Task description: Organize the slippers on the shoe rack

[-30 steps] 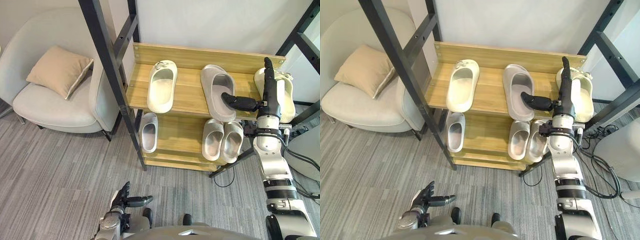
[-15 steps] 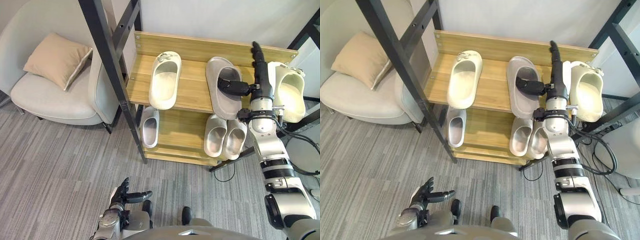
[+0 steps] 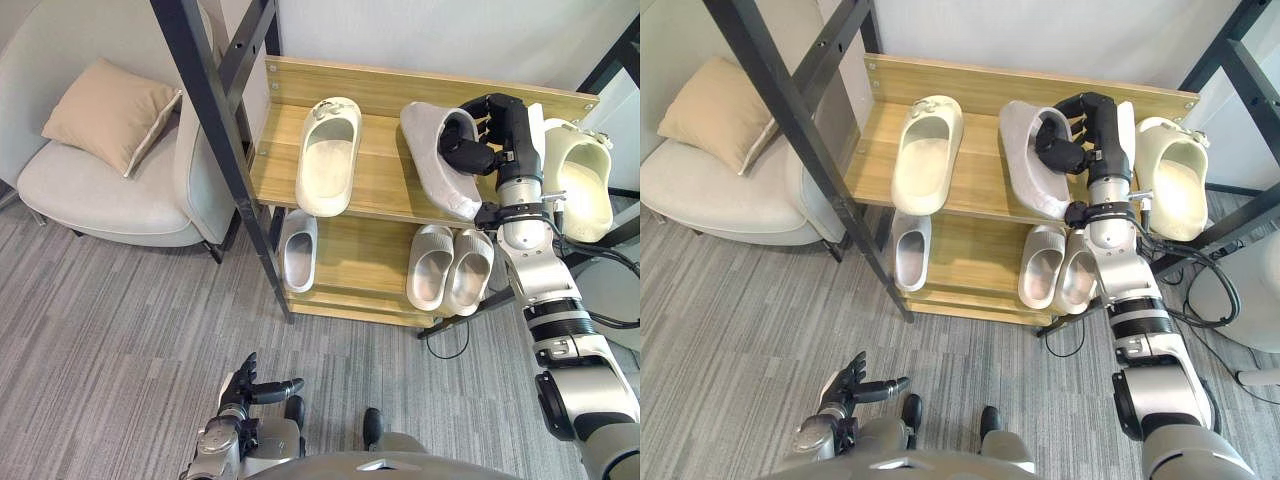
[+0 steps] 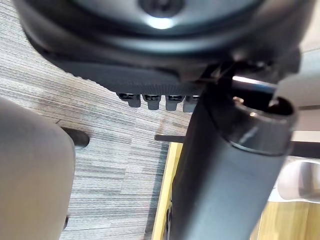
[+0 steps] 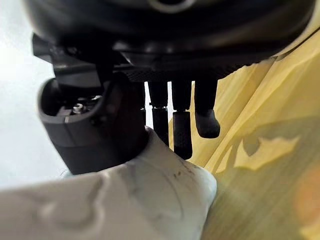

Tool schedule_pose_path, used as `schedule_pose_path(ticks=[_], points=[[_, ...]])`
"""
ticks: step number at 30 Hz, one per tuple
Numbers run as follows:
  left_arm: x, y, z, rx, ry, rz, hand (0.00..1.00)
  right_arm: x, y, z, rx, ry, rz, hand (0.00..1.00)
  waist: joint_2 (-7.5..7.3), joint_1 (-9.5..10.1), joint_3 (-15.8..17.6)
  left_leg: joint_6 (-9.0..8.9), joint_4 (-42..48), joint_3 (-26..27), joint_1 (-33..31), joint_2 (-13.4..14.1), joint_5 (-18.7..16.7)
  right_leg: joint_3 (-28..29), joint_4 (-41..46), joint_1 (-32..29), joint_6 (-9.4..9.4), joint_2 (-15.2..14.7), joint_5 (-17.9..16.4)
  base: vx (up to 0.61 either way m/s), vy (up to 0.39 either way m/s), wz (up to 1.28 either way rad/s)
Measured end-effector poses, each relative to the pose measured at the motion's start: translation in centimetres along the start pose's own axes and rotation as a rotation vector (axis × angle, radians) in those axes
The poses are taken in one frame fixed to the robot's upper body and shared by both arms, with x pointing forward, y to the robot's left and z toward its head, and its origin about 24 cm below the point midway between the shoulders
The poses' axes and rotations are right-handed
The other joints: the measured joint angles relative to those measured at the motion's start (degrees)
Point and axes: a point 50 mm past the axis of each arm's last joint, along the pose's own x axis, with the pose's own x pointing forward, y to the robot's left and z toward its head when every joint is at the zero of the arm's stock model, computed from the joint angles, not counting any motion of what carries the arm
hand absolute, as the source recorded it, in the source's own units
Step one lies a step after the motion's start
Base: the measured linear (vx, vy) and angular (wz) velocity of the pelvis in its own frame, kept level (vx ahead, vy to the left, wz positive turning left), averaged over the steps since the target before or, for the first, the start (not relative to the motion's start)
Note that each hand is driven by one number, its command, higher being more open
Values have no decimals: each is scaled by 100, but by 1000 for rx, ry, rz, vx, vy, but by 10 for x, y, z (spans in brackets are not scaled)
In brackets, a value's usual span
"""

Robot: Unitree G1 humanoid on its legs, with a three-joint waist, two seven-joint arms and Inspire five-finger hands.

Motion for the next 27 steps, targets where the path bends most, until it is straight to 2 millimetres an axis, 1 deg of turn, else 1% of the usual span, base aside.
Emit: schedule_pose_path(ticks=[5, 7, 8, 10, 11, 13, 14, 16, 18, 22, 24, 27], points=[[0, 0, 0, 6, 1, -2, 100, -18, 5, 1, 16, -22, 33, 0, 0, -12, 0, 0, -42, 16, 98, 12, 0, 12, 46, 48, 1, 7, 1, 1, 5, -1], [0, 0, -1, 10, 5, -2, 100, -25, 8, 4, 33, -36, 41, 0, 1, -58, -1, 0, -46, 26, 126, 12, 0, 18, 54, 66, 3, 6, 2, -2, 7, -2], [0, 0, -2, 13, 11, -1, 100, -30, 11, 8, 54, -52, 43, 0, 3, -104, -1, 0, -60, 38, 156, 21, 0, 25, 66, 79, 4, 6, 2, -3, 7, -5], [0, 0, -3, 28, 21, -4, 100, -34, 11, 16, 70, -86, 43, 0, 16, -136, -7, 0, -97, 70, 203, 31, 0, 52, 92, 80, 3, 13, 2, -3, 7, -10], [0, -1, -3, 38, 24, -8, 100, -38, 8, 24, 86, -127, 30, 0, 32, -139, -13, -1, -129, 101, 250, 58, -1, 72, 123, 85, 3, 23, 2, 1, 6, -12], [0, -2, -4, 47, 28, -12, 100, -44, 3, 34, 116, -178, 3, 0, 58, -152, -28, -2, -153, 132, 299, 62, -2, 85, 160, 91, 3, 35, 1, 8, 8, -11], [-1, -3, -5, 55, 35, -14, 100, -48, -2, 45, 143, -236, -25, 0, 83, -183, -42, -2, -168, 162, 331, 68, -2, 106, 182, 91, 0, 40, -1, 10, 15, -9], [-1, -4, -7, 67, 42, -17, 100, -54, -8, 57, 178, -309, -47, 0, 112, -249, -59, -2, -169, 182, 351, 68, -2, 146, 193, 95, -5, 36, -4, 5, 18, -7], [-1, -5, -9, 81, 50, -23, 100, -63, -9, 66, 248, -358, -49, 0, 152, -297, -86, -1, -170, 224, 387, 72, -3, 187, 201, 107, -11, 35, -8, -9, 13, -10], [-1, -8, -11, 82, 59, -28, 100, -79, -6, 67, 346, -361, -10, 0, 211, -296, -128, -1, -172, 326, 456, 103, -3, 241, 218, 127, -19, 38, -17, -26, -1, -14], [-2, -9, -13, 82, 68, -30, 100, -90, -3, 61, 426, -329, 32, 0, 250, -308, -161, -5, -171, 356, 538, 113, -5, 265, 220, 193, -31, 44, -27, -42, -4, -9], [-3, -10, -18, 87, 85, -36, 100, -108, 14, 57, 554, -280, 145, 0, 302, -332, -263, -21, -167, 450, 583, 136, -11, 358, 238, 197, -45, 56, -73, -46, -14, -15]])
